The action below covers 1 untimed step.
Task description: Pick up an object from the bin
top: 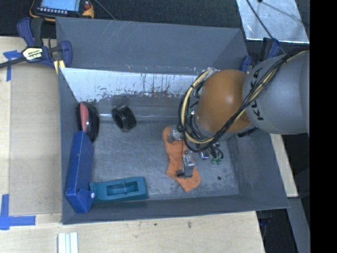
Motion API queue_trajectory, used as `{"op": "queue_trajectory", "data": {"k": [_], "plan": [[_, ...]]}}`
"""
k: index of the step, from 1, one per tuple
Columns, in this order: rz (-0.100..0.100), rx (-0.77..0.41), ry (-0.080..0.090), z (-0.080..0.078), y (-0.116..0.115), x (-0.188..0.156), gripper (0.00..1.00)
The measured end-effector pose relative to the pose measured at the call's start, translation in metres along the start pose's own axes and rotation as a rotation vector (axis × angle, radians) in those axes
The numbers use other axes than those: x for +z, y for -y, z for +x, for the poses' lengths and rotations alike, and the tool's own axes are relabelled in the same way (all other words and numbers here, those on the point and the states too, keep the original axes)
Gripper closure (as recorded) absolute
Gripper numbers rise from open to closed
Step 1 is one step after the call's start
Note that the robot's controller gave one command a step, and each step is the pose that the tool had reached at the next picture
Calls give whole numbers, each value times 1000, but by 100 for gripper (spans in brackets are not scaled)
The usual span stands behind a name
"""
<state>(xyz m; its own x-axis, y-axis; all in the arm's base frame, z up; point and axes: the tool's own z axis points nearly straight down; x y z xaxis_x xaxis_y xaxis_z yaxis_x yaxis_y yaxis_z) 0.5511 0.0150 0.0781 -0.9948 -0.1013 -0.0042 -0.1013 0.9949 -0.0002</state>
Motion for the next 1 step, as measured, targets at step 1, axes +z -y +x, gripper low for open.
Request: {"op": "queue_trajectory", "data": {"k": [1], "plan": [[0,256,2,-28,19,3,100]]}}
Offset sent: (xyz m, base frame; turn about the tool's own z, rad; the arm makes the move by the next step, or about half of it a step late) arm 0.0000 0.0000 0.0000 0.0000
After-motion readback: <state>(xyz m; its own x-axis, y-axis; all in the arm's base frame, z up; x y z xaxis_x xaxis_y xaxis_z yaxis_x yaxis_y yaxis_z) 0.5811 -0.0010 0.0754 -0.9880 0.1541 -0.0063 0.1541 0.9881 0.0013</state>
